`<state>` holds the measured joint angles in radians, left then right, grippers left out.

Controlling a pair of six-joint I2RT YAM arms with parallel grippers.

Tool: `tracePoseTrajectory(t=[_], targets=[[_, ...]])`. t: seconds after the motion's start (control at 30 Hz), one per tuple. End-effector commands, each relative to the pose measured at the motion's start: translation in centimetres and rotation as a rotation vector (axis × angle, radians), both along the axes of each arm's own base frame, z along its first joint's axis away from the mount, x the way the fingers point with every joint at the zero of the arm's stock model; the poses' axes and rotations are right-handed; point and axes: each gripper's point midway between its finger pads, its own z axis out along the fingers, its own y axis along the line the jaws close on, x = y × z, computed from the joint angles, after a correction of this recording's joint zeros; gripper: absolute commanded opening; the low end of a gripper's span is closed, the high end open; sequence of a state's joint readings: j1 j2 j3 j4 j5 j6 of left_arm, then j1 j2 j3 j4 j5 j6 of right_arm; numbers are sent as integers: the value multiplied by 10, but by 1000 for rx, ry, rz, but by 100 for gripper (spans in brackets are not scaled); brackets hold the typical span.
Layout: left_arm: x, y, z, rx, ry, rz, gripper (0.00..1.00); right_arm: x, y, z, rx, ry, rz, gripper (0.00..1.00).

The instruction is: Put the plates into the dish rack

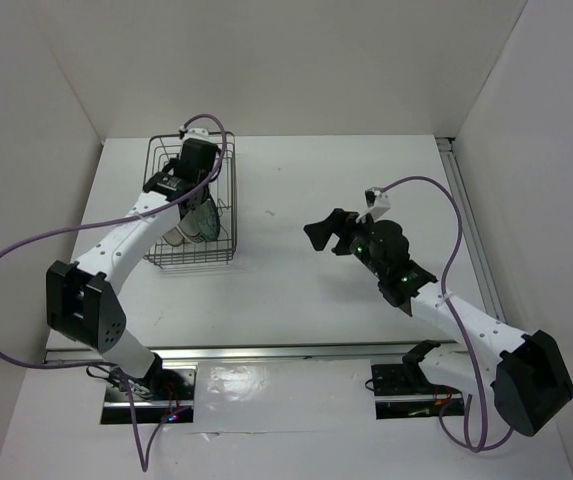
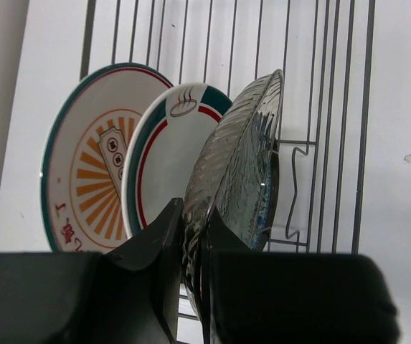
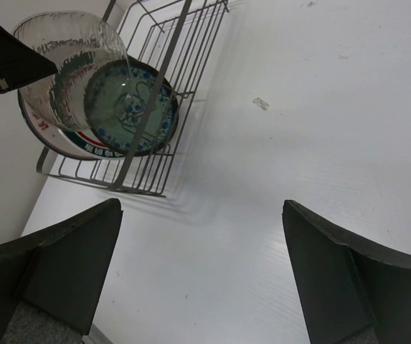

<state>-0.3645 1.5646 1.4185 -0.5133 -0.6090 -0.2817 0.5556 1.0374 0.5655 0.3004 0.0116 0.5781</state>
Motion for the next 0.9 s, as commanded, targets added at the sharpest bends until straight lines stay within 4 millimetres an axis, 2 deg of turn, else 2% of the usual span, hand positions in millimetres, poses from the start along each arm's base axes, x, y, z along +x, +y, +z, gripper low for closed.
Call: tracePoseTrajectory(t=[0.0, 0.07, 0.2, 0.43, 0.47, 0.67, 0.73, 0.77, 0.83, 0.87], targets=[[11, -8, 11, -50, -43, 2, 0, 1, -3, 14, 18, -58, 1, 100], [13, -8, 7, -46, -31, 2, 0, 1, -5, 10, 15, -50, 3, 100], [15, -13, -1, -58, -7, -9, 2, 1, -5, 15, 24, -66, 3, 100], [20, -27, -20, -95, 42, -50, 28, -1, -8, 9, 20, -57, 3, 100], [21, -27, -22, -92, 51, -50, 36, -3, -9, 8, 28, -53, 1, 100], [21, -25, -21, -85, 48, -42, 65, -3, -13, 6, 23, -43, -8, 100], [19, -23, -18, -79, 46, -35, 83, -3, -13, 11, 18, -53, -7, 100], [17, -24, -4, -99, 15, -46, 85, -4, -14, 14, 18, -55, -7, 100], [14, -27, 10, -125, -12, -66, 88, -3, -21, 12, -30, -44, -31, 100], [7, -28, 30, -153, -57, -83, 91, -3, -25, 16, -57, -51, -45, 100]])
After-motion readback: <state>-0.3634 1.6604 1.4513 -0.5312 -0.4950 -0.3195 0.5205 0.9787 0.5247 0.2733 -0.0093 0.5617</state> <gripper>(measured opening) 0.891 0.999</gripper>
